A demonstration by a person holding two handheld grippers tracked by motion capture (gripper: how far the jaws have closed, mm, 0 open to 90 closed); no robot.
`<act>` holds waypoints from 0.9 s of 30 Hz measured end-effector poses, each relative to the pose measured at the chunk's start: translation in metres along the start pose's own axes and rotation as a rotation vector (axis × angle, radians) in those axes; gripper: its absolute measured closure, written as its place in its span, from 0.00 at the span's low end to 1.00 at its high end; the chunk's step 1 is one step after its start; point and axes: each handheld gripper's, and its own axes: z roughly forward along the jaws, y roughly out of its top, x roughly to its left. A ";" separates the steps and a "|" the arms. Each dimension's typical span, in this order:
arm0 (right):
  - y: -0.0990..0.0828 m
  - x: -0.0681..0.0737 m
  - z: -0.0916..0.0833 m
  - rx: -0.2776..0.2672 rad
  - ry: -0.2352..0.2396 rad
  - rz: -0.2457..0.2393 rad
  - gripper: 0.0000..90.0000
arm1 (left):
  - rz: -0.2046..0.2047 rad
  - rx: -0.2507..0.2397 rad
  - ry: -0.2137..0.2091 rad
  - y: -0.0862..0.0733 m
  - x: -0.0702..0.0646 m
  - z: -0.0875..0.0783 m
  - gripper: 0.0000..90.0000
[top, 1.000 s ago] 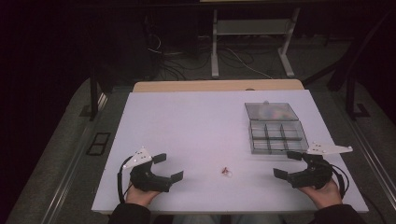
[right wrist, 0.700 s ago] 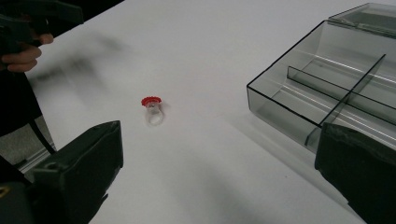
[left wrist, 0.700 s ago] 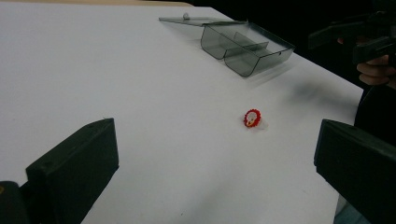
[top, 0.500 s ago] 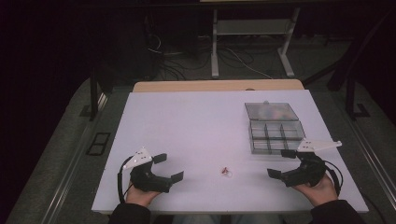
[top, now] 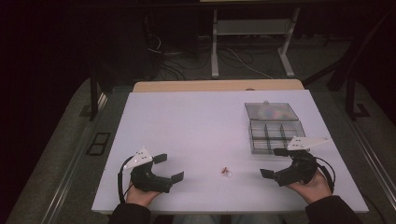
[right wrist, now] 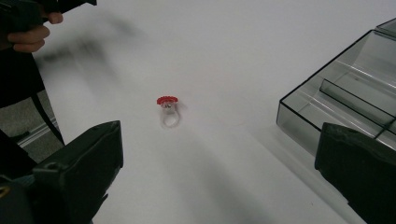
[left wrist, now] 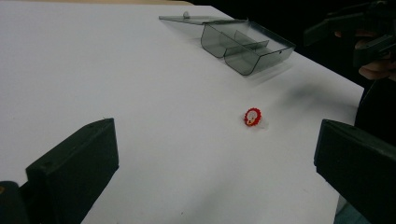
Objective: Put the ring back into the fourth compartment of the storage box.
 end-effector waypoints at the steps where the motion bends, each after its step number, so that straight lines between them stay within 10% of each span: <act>1: 0.001 0.001 0.001 0.004 0.003 0.001 0.01 | 0.000 0.001 0.000 0.000 0.000 0.000 0.00; 27: 0.025 0.017 0.035 0.080 0.062 -0.066 0.01 | 0.008 0.009 -0.004 0.000 -0.001 0.002 0.00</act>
